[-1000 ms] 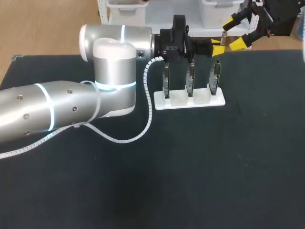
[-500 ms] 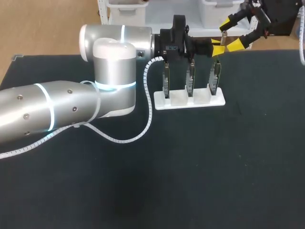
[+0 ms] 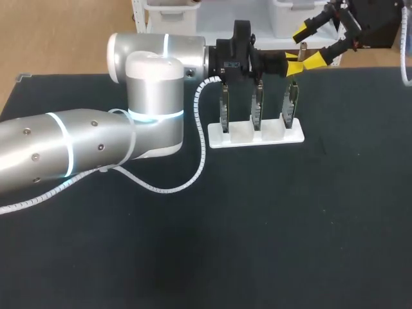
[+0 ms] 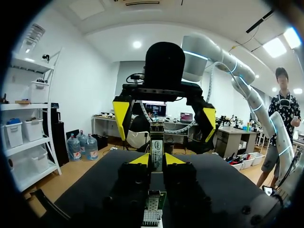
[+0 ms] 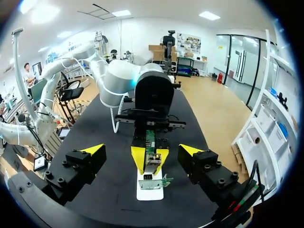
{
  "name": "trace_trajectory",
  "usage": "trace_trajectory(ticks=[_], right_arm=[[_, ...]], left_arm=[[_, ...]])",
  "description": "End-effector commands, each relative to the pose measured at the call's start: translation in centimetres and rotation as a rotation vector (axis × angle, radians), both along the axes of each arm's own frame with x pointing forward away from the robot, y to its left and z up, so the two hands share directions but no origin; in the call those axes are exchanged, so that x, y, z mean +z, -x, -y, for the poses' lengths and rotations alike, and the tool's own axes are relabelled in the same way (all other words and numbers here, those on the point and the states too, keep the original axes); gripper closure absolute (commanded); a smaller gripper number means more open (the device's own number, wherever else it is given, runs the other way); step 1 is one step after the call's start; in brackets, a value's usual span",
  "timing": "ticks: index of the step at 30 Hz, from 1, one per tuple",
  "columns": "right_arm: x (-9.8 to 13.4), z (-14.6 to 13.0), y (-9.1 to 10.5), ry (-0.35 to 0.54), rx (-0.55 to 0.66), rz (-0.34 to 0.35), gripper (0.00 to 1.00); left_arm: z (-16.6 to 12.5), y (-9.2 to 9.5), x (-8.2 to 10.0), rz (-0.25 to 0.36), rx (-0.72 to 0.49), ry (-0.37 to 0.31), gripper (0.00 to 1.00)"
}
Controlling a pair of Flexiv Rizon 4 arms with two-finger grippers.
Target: Pick up the optical module with the left hand, and insert it into the network port with the right hand.
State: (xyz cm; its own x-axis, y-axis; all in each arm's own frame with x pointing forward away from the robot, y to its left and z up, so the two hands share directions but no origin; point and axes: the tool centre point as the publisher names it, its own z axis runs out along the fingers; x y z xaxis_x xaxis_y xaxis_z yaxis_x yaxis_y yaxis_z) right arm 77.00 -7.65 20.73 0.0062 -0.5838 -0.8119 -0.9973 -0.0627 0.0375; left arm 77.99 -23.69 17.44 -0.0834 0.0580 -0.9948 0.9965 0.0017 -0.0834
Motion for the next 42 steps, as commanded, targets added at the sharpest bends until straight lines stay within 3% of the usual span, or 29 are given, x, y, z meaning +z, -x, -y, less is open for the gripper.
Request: trace_trajectory(ticks=[1, 26, 27, 28, 29, 31, 42], right_arm=[[0.0, -0.05, -0.29, 0.002, 0.005, -0.003, 0.0], [-0.16, 0.36, -0.77, 0.007, -0.002, -0.001, 0.0], [-0.17, 0.35, -0.78, 0.005, 0.0, -0.002, 0.03], [-0.17, 0.33, -0.8, 0.003, 0.008, 0.0, 0.52], [-0.14, 0.33, -0.76, 0.0, 0.014, -0.003, 0.61], [-0.13, 0.33, -0.74, -0.001, 0.015, -0.001, 1.0], [-0.04, 0.37, -0.82, -0.007, 0.008, 0.003, 1.0]], left_arm=[[0.02, 0.01, 0.01, 0.0, 0.002, -0.001, 1.0], [0.02, 0.01, 0.01, 0.0, 0.002, -0.001, 1.0], [0.02, 0.01, 0.01, 0.0, 0.002, -0.001, 1.0], [0.02, 0.01, 0.01, 0.0, 0.002, -0.001, 1.0], [0.02, 0.01, 0.01, 0.0, 0.002, -0.001, 1.0], [0.02, 0.01, 0.01, 0.0, 0.002, -0.001, 1.0], [0.02, 0.01, 0.01, 0.0, 0.002, -0.001, 1.0]])
